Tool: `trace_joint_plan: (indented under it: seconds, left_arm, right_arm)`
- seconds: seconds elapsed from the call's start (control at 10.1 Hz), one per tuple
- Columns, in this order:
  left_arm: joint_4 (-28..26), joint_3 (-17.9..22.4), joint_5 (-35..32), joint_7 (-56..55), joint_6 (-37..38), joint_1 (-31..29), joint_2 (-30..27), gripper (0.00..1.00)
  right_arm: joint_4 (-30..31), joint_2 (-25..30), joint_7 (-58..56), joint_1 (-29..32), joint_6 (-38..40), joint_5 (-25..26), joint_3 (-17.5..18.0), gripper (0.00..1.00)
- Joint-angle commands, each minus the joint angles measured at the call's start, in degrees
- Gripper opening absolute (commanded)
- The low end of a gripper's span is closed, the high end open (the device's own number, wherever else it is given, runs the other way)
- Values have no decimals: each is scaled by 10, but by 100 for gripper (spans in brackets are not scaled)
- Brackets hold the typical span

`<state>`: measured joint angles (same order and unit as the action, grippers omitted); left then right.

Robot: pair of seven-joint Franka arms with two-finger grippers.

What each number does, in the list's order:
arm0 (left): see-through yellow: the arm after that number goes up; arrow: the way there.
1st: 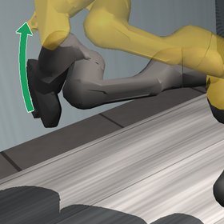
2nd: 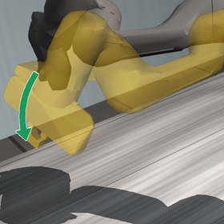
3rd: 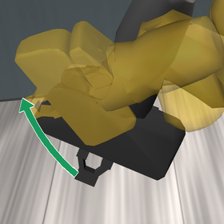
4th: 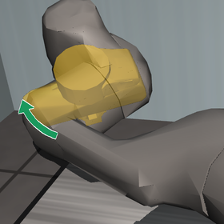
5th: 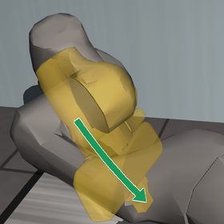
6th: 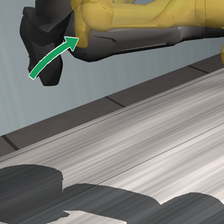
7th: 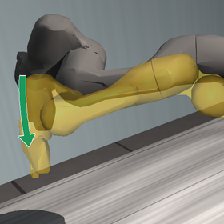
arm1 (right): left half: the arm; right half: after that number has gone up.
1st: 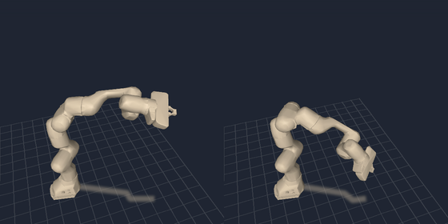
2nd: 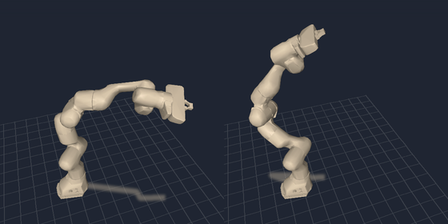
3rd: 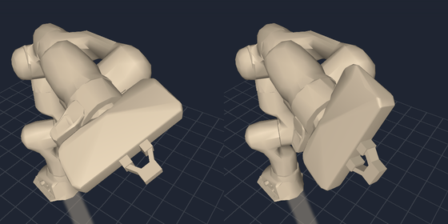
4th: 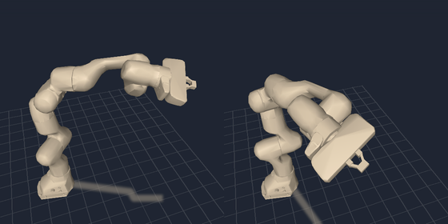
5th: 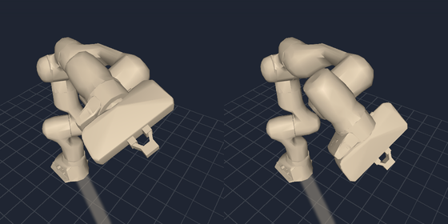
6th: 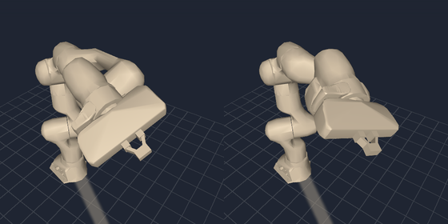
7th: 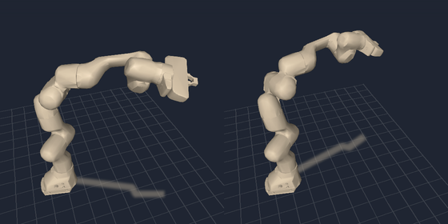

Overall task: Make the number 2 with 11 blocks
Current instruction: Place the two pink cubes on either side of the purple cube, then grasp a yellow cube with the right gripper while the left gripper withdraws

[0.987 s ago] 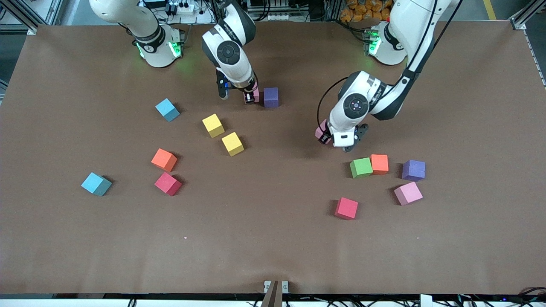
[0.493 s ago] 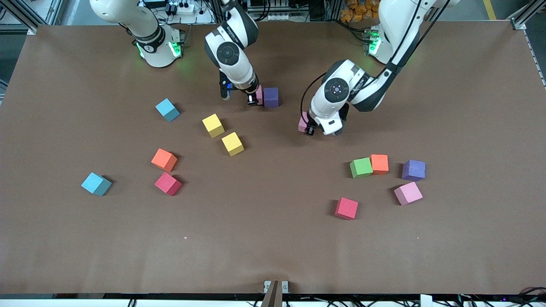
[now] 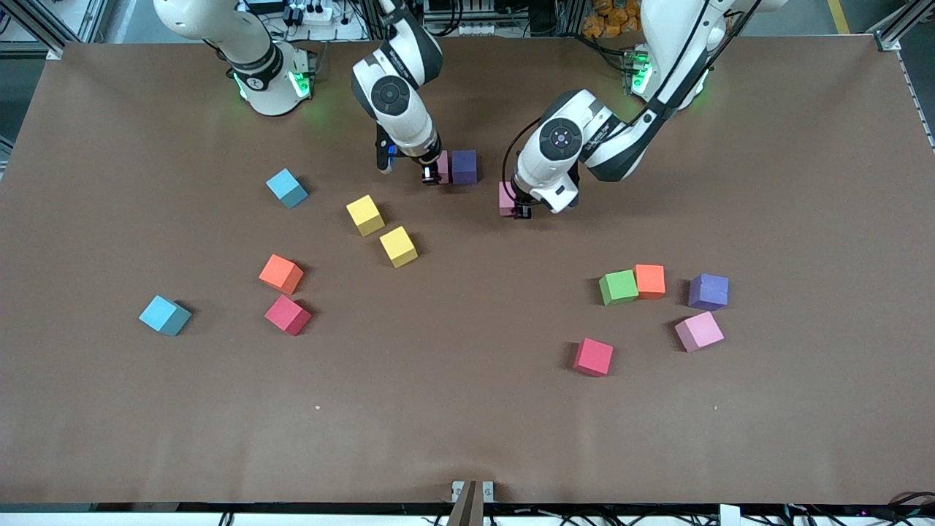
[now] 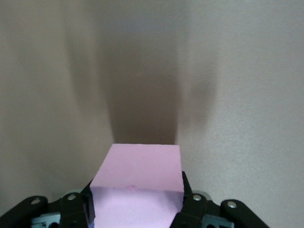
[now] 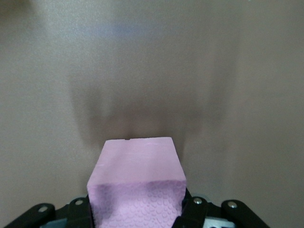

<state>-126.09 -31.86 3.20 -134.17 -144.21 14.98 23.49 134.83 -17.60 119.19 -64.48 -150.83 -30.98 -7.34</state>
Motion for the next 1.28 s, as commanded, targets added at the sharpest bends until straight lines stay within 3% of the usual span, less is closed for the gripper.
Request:
trace_joint_plan:
  seconds: [0.0, 0.59, 0.79, 0.89, 0.99, 1.18]
  left_arm:
    - [-37, -35, -13, -46, -28, -33, -21, 12]
    - [-61, -85, -18, -94, -63, -29, -26, 12]
    - [-93, -96, -22, -100, -106, -29, -26, 11]
    - [-107, -99, -23, -100, -134, -29, -25, 11]
    - [-108, -100, -23, -100, -143, -28, -21, 12]
    - [-108, -100, -23, -100, -154, -22, -20, 12]
  right_arm:
    - [1, -5, 21, -7, -21, -17, -3, 0]
    - [-2, -15, 32, -26, -32, -18, -3, 1]
    - [-2, -16, 37, -35, -31, -18, -3, 9]
    - [-2, -16, 47, -37, -30, -18, -3, 40]
    - [-2, -16, 56, -38, -29, -18, -3, 99]
    - [-3, -15, 59, -37, -24, -18, -4, 100]
